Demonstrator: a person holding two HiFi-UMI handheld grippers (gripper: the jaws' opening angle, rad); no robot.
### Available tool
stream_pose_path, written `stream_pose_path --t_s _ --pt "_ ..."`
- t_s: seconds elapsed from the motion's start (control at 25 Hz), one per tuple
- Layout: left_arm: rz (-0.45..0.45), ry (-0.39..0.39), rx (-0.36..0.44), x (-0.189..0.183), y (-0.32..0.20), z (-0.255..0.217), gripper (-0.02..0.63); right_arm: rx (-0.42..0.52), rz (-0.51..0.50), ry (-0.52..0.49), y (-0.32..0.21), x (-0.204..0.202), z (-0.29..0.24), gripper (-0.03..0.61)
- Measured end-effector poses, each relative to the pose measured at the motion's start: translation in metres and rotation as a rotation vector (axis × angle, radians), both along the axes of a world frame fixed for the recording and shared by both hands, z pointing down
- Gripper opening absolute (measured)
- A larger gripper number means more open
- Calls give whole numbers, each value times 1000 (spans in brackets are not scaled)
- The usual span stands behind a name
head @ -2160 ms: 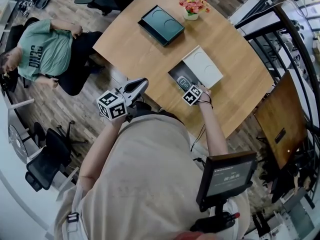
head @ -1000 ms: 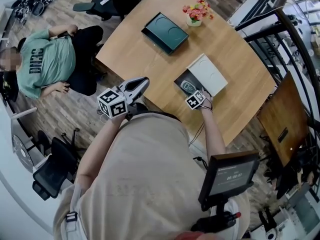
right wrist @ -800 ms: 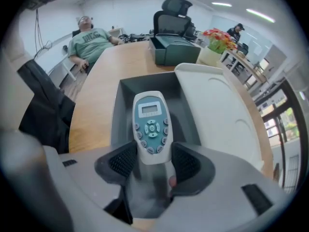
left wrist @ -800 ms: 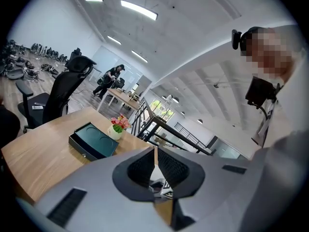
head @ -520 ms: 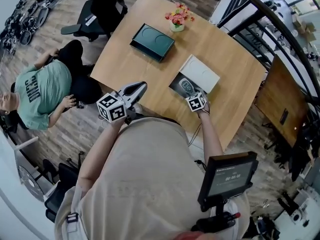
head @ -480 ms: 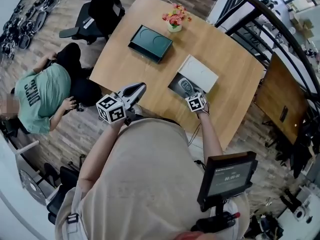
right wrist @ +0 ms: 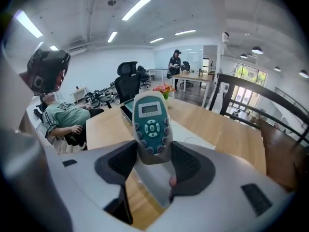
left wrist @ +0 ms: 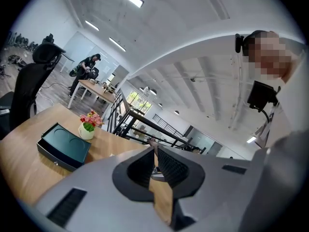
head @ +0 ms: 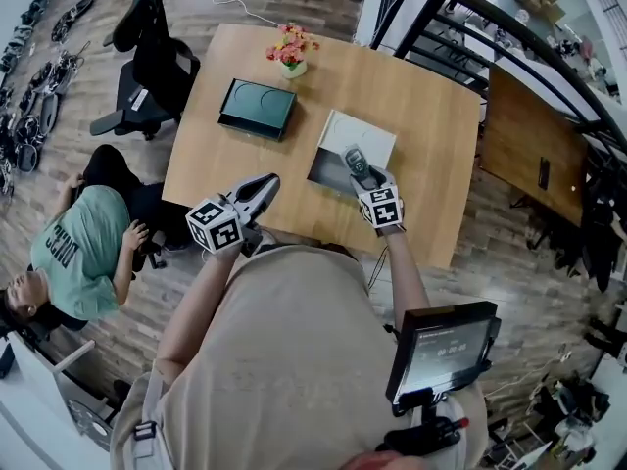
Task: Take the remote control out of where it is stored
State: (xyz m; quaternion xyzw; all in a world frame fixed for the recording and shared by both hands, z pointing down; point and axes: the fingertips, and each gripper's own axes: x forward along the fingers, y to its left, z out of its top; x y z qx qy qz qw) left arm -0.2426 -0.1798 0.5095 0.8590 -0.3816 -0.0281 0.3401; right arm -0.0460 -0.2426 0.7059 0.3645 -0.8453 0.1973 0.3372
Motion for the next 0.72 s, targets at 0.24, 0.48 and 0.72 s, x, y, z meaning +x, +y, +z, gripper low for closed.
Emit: stream_pose_path --t_s 0.24,0.48,0.72 --pt "67 9 30 31 -3 -12 6 66 64 -70 6 21 -59 232" --pt "75 19 61 58 -8 -25 6 155 79 -104 8 47 -118 232" --pt "55 22 68 85 -14 -20 6 224 68 -106 12 78 -161 232"
